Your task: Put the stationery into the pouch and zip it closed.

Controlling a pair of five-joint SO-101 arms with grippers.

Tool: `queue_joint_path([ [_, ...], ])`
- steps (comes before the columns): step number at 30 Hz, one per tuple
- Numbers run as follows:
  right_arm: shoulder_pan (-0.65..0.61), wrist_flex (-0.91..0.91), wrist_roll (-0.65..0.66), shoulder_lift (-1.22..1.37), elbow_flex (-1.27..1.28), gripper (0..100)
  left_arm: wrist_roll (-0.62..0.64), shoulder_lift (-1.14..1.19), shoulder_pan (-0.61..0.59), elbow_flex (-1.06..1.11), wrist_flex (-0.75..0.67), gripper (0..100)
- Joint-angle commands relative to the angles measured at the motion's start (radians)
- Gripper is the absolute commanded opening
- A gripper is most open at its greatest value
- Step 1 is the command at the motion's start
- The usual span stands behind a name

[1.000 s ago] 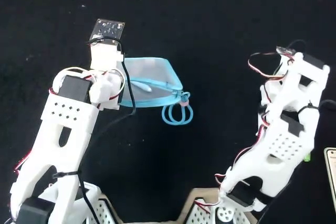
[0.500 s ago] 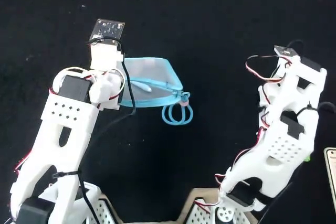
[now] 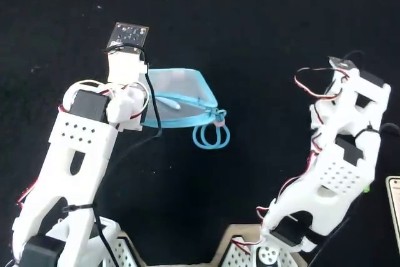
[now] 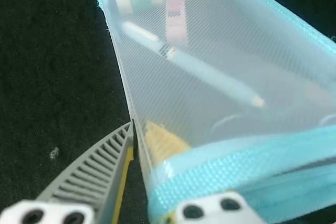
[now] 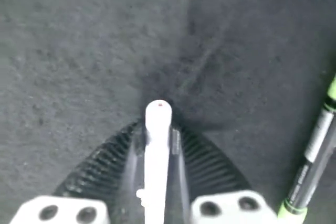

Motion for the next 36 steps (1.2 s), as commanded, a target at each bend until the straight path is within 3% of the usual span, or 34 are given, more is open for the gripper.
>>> queue_joint_path([
  [1,0.06,0.012,0.003,-0.096,0.002,1.1,-0.003,0.018,-0.01,0.036,0.003,3],
  [7,0.104,0.083,0.003,-0.406,0.076,1.0,-0.003,0.02,-0.01,0.036,-0.002,3],
  [13,-0.009,0.052,-0.084,-0.759,0.332,1.1,-0.003,0.017,-0.01,0.036,0.005,3],
  [24,-0.443,0.025,-0.443,-1.491,0.444,1.1,-0.002,0.02,-0.01,0.038,0.005,3],
  [29,-0.674,0.012,-0.47,-1.702,0.446,1.3,-0.002,0.02,-0.01,0.038,0.005,3],
  [36,-0.964,-0.199,-0.47,-1.833,0.547,1.5,0.003,0.02,-0.01,0.05,-0.003,3],
])
